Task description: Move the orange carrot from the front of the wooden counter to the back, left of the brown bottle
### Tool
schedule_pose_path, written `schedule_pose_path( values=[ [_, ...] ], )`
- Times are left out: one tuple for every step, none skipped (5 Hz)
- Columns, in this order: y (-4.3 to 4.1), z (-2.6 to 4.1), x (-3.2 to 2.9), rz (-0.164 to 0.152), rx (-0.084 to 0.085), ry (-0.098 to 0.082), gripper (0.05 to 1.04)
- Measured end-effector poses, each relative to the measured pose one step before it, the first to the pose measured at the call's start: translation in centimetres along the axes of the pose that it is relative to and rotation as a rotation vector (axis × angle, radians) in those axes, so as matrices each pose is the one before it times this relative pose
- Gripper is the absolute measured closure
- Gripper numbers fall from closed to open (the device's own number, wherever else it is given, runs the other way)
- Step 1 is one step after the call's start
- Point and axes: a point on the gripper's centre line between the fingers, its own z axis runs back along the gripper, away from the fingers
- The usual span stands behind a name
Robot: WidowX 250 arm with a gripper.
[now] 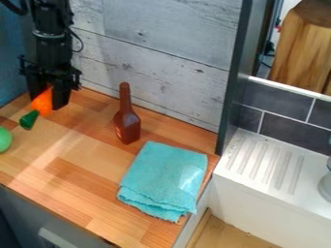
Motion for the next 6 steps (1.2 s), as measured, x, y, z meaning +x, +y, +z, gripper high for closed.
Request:
schedule_pose_path(
  values=[
    [0.43,-1.119,1.642,0.0062,0.0062,0.0323,0.484],
    [0.863,-1.162,1.814,0.0137,0.0039,0.0384,0.484],
    [0.487,-1.51,1.186,0.0151,-0.0053,0.0334,0.484],
    [0.015,-1.053,0.841,-0.001,-0.0022,0.0213,0.485],
    [0.337,-0.059,0.57,-0.0028,0.019,0.0017,0.485],
    [-0.047,0.037,-0.037,0.0007,-0.0035,0.0025,0.435]
  ],
)
